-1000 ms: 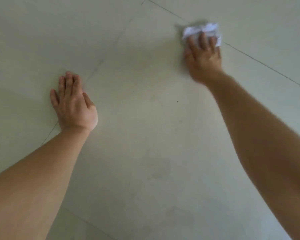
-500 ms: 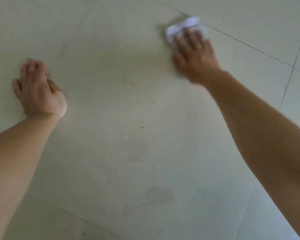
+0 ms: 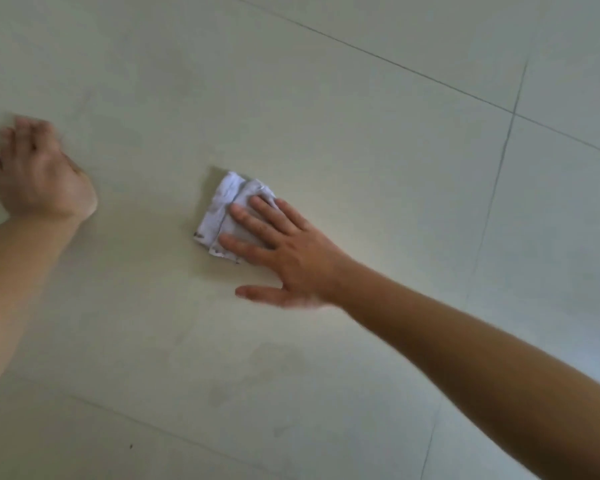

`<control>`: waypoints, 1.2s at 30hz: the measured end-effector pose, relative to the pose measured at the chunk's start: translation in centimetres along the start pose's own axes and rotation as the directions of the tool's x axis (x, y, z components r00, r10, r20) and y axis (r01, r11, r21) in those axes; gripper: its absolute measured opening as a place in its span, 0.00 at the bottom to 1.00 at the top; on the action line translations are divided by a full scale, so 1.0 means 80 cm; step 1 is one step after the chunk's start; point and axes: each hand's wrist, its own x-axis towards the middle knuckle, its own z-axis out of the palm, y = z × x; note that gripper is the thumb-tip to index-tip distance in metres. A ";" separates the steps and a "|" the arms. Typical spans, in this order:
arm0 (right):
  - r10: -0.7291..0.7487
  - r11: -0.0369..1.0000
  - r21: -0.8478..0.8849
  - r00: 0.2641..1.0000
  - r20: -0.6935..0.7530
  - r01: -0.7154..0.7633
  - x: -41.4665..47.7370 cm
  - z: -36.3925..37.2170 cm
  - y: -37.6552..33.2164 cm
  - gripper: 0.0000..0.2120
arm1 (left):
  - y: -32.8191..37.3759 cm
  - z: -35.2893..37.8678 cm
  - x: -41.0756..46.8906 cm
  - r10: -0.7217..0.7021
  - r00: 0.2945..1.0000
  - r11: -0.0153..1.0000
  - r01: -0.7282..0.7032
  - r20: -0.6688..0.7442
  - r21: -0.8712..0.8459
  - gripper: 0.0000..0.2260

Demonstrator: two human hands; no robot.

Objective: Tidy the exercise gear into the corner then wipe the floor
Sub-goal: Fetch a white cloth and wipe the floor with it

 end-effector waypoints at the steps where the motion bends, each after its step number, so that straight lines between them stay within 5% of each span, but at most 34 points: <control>1: -0.039 0.999 -0.034 0.999 -0.005 0.038 -0.003 0.002 0.018 0.33 | 0.011 -0.009 -0.003 0.016 1.000 0.999 -0.017 0.019 0.049 0.20; 5: 0.275 0.954 -0.109 0.960 -0.061 -0.280 -0.014 -0.016 0.144 0.31 | 0.090 -0.050 -0.073 0.247 0.969 0.969 -0.247 -0.016 -0.004 0.21; 8: 0.682 0.732 0.011 0.732 -0.010 -0.682 -0.038 -0.053 0.227 0.31 | 0.163 -0.058 -0.157 0.388 0.922 0.917 -0.387 -0.015 -0.097 0.22; 10: 0.828 0.552 0.119 0.559 0.045 -0.826 -0.052 -0.062 0.244 0.33 | 0.195 -0.048 -0.198 0.465 0.883 0.882 -0.456 0.060 -0.117 0.23; 11: 0.847 0.519 0.132 0.529 0.056 -0.845 -0.051 -0.059 0.236 0.34 | 0.206 -0.044 -0.210 0.478 0.872 0.878 -0.468 0.104 -0.103 0.24; 14: 0.726 0.686 0.088 0.687 -0.021 -0.722 -0.053 -0.026 0.173 0.39 | 0.216 -0.034 -0.226 0.460 0.875 0.887 -0.461 0.150 -0.029 0.26; 18: 0.309 0.951 0.016 0.951 -0.011 -0.308 -0.115 0.001 0.073 0.36 | 0.214 -0.036 -0.224 0.479 0.864 0.874 -0.485 0.157 0.005 0.26; 21: 0.007 0.998 -0.060 1.000 0.024 -0.005 -0.143 -0.003 0.099 0.29 | 0.214 -0.034 -0.226 0.483 0.867 0.873 -0.488 0.125 0.013 0.25; 23: 0.076 0.981 -0.175 0.993 -0.085 -0.090 -0.136 -0.009 0.163 0.27 | 0.216 -0.033 -0.226 0.471 0.875 0.880 -0.475 0.108 0.008 0.26; 25: 0.432 0.878 -0.141 0.884 -0.179 -0.458 -0.127 -0.030 0.234 0.29 | 0.216 -0.033 -0.228 0.476 0.874 0.877 -0.480 0.098 0.014 0.27; 27: 0.835 0.551 0.080 0.548 -0.058 -0.831 -0.105 -0.060 0.271 0.34 | 0.216 -0.033 -0.228 0.476 0.876 0.878 -0.479 0.079 0.015 0.27; 28: 0.919 0.386 0.155 0.394 0.026 -0.909 -0.084 -0.067 0.281 0.38 | 0.216 -0.033 -0.229 0.477 0.876 0.878 -0.479 0.072 0.014 0.26; 29: 0.941 0.319 0.175 0.333 0.058 -0.932 -0.056 -0.071 0.282 0.41 | 0.217 -0.033 -0.229 0.477 0.876 0.878 -0.479 0.067 0.014 0.26; 30: 0.932 0.332 0.185 0.352 0.084 -0.925 -0.027 -0.076 0.278 0.43 | 0.217 -0.033 -0.229 0.478 0.876 0.877 -0.480 0.064 0.015 0.26; 33: 0.728 0.658 0.149 0.674 0.127 -0.738 0.070 -0.079 0.229 0.49 | 0.216 -0.034 -0.227 0.479 0.876 0.877 -0.480 0.062 0.008 0.26; 36: 0.535 0.821 0.138 0.831 0.151 -0.554 0.102 -0.069 0.148 0.38 | 0.215 -0.035 -0.226 0.482 0.874 0.876 -0.483 0.066 0.002 0.26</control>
